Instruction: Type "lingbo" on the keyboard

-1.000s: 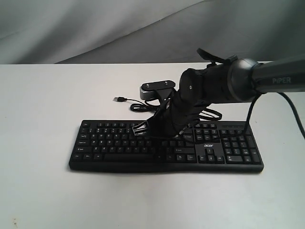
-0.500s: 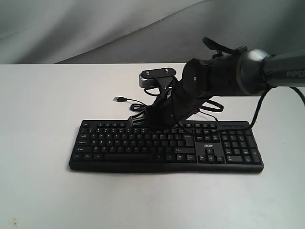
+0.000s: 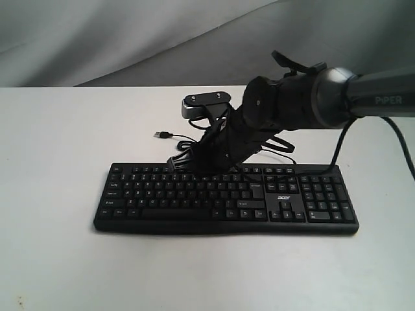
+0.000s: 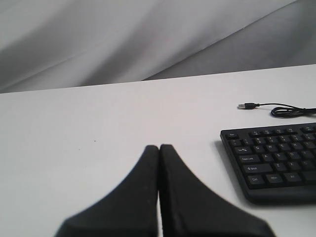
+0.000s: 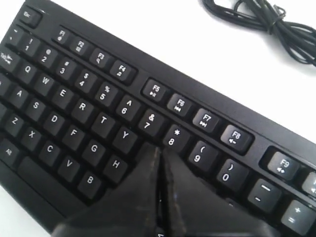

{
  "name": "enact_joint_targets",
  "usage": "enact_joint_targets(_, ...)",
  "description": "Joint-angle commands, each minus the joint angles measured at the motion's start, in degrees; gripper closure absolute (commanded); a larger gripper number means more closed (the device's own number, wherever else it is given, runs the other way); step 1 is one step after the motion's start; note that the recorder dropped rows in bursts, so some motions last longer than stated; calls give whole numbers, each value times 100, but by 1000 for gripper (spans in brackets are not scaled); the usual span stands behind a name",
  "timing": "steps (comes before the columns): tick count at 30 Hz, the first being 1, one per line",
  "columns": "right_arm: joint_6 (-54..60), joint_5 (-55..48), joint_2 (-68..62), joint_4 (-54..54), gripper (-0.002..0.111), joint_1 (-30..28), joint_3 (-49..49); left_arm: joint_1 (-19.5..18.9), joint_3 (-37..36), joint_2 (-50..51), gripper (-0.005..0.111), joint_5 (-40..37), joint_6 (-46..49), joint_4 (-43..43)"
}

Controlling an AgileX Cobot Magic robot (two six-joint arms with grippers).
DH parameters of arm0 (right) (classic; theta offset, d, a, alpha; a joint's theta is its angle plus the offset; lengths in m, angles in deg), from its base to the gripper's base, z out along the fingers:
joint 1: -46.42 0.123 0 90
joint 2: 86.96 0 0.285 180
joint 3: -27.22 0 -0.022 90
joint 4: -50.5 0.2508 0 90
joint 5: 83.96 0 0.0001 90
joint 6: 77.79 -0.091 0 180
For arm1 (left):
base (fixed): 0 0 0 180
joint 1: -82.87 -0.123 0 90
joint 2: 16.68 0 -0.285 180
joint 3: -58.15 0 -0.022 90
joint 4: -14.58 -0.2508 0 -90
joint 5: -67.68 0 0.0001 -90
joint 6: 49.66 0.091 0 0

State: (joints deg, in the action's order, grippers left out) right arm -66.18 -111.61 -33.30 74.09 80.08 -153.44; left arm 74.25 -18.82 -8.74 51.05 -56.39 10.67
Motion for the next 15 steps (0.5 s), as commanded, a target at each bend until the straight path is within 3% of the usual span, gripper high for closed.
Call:
enact_joint_targets(1,59,-144,-166,118,108,-51,-90,-11,-25,-15,106,26,-23,46)
enact_joint_targets(15,276,19,-180,174,108,-51,-90,-11,-25,-15,106,26,-23,46)
